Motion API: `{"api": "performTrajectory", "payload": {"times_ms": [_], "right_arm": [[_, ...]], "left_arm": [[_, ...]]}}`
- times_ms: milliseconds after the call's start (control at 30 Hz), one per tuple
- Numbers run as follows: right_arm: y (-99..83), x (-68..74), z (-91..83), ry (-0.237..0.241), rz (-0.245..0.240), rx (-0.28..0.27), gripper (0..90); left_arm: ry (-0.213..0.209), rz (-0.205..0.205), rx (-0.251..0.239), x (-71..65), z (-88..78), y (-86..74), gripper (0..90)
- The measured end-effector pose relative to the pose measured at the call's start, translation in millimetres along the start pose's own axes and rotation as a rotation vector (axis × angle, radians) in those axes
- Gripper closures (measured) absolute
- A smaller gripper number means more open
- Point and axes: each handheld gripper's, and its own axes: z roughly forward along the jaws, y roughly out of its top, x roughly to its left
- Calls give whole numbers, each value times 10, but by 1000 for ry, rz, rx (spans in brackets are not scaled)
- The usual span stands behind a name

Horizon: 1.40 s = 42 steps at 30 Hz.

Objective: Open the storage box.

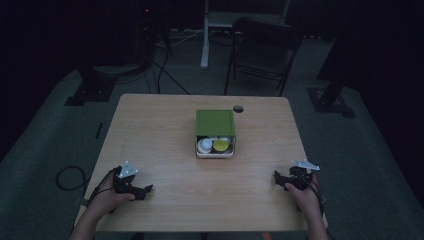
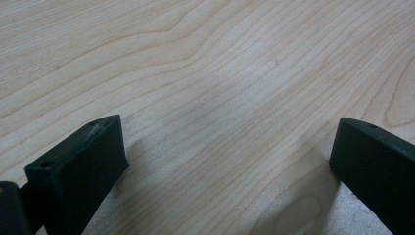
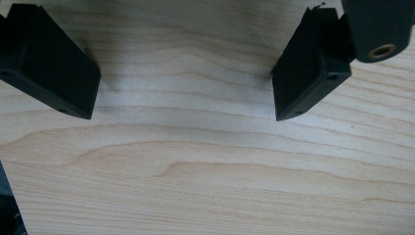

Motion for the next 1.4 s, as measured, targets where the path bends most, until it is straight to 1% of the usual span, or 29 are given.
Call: {"api": "performTrajectory", "payload": {"times_ms": [367,500,533,600,733,800,833,867,900,933,967,1000,1133,1200,1267,1300,1333,1400], "right_arm": [[5,-13,6,9,-12,-1,101],[1,-9,3,8,-11,-1,102],[1,-9,3,8,-11,-1,102],[1,-9,3,8,-10,-1,102],[1,-9,3,8,-10,-1,101],[1,-9,3,8,-10,-1,102],[1,-9,3,8,-10,-1,102],[1,-9,3,8,-10,-1,102],[1,-9,3,8,-10,-1,102],[1,-9,3,8,-10,-1,102],[1,-9,3,8,-10,-1,102],[2,-9,3,8,-10,-1,101],[1,-9,3,8,-10,-1,102],[1,-9,3,8,-10,-1,102],[1,-9,3,8,-11,-1,102],[1,-9,3,8,-10,-1,102],[1,-9,3,8,-10,-1,102],[1,-9,3,8,-10,-1,101]], "left_arm": [[-4,5,-1,5,2,2,7],[5,11,-4,-8,-3,-1,7],[7,18,-7,-11,-4,0,7],[25,39,-19,-22,-7,2,8],[50,93,-35,-48,-14,10,10],[80,138,-49,-67,-27,24,13],[91,152,-62,-78,-36,34,13],[92,174,-88,-102,-52,60,13],[92,174,-88,-102,-52,60,13],[96,186,-96,-116,-54,73,13],[99,202,-95,-128,-55,88,39],[103,216,-97,-140,-56,102,39],[99,241,-111,-199,-34,151,39],[96,268,-100,-232,-20,171,43],[87,294,-100,-271,3,190,52],[83,316,-98,-316,27,206,52],[83,316,-98,-316,27,206,52],[84,343,-98,-354,54,226,52]]}}
